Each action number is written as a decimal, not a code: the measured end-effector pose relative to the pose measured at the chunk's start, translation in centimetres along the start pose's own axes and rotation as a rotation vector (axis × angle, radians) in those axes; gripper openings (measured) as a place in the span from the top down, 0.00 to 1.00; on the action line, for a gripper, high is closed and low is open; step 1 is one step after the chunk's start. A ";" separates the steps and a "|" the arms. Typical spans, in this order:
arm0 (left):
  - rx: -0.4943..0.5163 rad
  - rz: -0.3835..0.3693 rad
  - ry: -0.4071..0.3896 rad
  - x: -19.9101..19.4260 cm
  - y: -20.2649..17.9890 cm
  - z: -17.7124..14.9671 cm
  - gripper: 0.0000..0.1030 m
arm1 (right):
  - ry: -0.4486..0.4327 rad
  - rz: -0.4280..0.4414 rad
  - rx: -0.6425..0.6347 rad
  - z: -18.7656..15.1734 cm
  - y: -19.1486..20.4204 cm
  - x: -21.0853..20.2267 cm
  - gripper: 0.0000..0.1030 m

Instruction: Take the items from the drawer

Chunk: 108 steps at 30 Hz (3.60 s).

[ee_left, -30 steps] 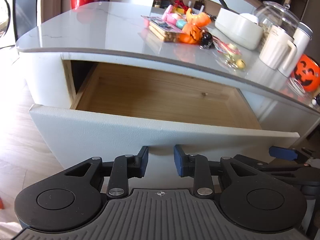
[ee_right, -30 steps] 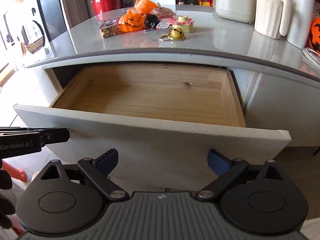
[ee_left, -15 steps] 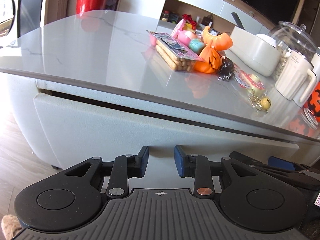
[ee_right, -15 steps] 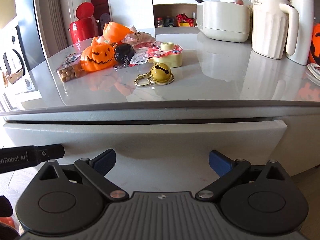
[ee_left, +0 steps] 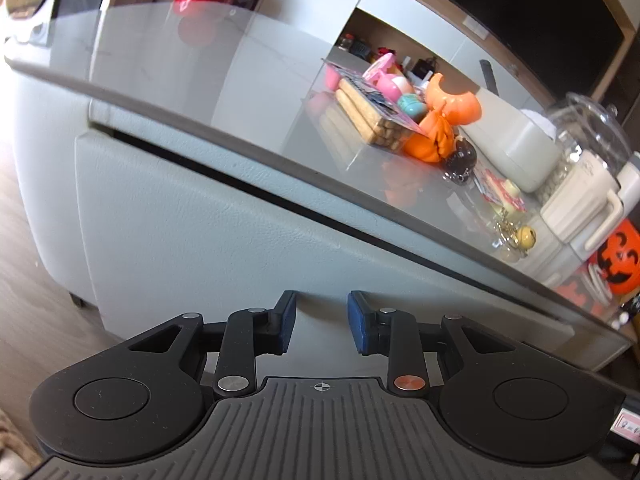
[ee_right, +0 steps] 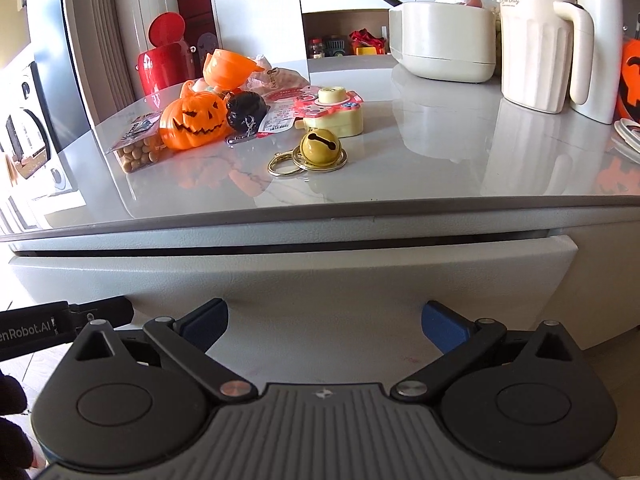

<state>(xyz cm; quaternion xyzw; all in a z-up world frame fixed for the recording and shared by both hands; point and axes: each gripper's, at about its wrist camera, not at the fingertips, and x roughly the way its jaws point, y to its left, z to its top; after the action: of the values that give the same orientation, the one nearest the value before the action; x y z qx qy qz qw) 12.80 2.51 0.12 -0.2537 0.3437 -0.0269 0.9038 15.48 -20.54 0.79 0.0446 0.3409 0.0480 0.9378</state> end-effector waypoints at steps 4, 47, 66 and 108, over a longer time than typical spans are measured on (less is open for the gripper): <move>0.006 -0.026 0.011 -0.4 0.5 0.5 0.83 | -0.016 -0.022 -0.020 0.0 -0.5 -0.8 0.00; 0.449 0.065 -0.062 -15.5 -7.2 -12.2 0.83 | -0.069 -0.093 -0.109 -9.6 0.4 -18.1 0.00; 0.431 0.073 -0.060 -15.4 -7.0 -12.1 0.83 | -0.060 -0.097 -0.103 -9.5 0.2 -17.8 0.00; 0.432 0.076 -0.058 -15.5 -6.8 -12.2 0.84 | -0.060 -0.090 -0.097 -9.5 0.1 -17.9 0.00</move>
<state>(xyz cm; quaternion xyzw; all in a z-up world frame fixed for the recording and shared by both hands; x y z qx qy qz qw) -5.86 -5.34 5.02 -0.0417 0.3130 -0.0587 0.9470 -4.33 -22.07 4.91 -0.0151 0.3117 0.0208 0.9498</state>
